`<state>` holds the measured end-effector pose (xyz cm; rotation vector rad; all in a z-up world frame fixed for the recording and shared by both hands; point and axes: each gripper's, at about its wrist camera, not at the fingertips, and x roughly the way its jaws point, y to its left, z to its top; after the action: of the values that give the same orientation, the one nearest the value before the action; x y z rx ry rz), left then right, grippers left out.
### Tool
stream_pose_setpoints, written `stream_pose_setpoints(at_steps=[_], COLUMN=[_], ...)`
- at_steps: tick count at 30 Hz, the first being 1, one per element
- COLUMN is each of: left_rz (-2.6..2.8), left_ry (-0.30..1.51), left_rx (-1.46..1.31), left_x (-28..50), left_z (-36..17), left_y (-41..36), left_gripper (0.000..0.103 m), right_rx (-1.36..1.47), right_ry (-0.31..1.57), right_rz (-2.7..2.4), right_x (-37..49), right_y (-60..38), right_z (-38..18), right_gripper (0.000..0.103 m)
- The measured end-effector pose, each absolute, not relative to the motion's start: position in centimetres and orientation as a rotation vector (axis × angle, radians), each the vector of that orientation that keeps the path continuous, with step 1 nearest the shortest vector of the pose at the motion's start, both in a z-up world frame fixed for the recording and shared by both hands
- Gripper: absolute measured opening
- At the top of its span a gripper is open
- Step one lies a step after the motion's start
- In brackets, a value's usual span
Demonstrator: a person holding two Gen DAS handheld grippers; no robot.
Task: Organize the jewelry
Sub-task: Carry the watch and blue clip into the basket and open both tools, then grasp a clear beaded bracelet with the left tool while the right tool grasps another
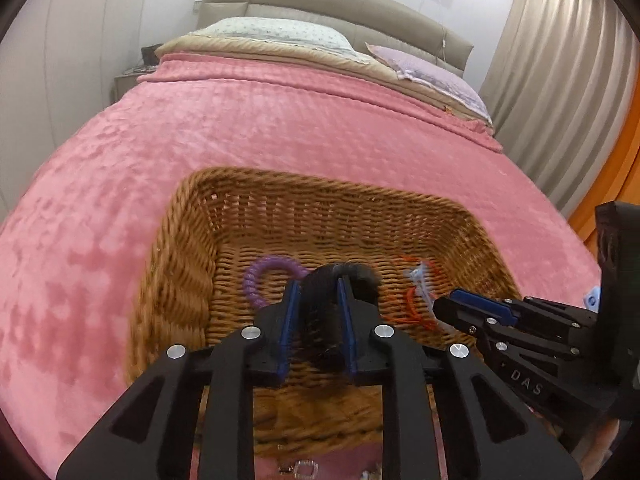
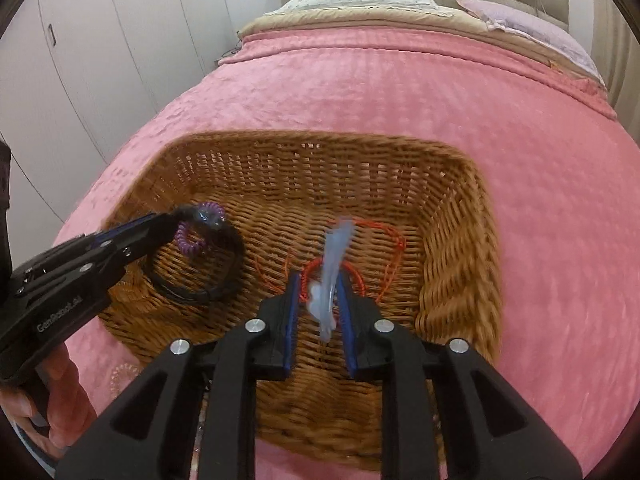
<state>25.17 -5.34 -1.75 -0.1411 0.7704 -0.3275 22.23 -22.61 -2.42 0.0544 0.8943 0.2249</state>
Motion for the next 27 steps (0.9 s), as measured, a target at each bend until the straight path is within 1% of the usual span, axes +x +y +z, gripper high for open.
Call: stream_pose_setpoints(at_steps=[1,2,3,10,15,19,24,27], left_rz=[-0.336,-0.343,-0.346,-0.374,-0.393,-0.387,-0.367,-0.362], left_ry=[0.765,0.758,0.749,0.643,0.578,0.603,0.684,0.757], left_rx=[-0.137,-0.137,-0.138,-0.188,-0.236,-0.275,-0.282,-0.278], left_x=[24.7,24.2,23.6,17.0,12.1,10.1,10.0,11.2], left_z=[-1.4,-1.0,-0.6,4.4,6.7,4.9,0.5,-2.5], left_y=[-5.2,-5.0,-4.7,-0.5,2.3,3.5,4.0,3.6], left_gripper=[0.027,0.036,0.038,0.039,0.039,0.039,0.039,0.038], right_rx=[0.055,0.060,0.065,0.065,0.050,0.051,0.088,0.115], right_ry=[0.885,0.872,0.860,0.752,0.697,0.708,0.804,0.862], right_rz=[0.221,0.216,0.217,0.250,0.277,0.279,0.268,0.247], right_x=[22.0,21.5,21.1,14.1,8.9,6.2,5.1,5.4], right_y=[-22.7,-22.9,-23.1,-23.3,-22.8,-22.2,-21.8,-22.1], right_z=[-2.1,-1.5,-1.1,4.3,6.1,4.6,-0.4,-3.2], right_gripper=[0.032,0.038,0.042,0.042,0.042,0.042,0.042,0.033])
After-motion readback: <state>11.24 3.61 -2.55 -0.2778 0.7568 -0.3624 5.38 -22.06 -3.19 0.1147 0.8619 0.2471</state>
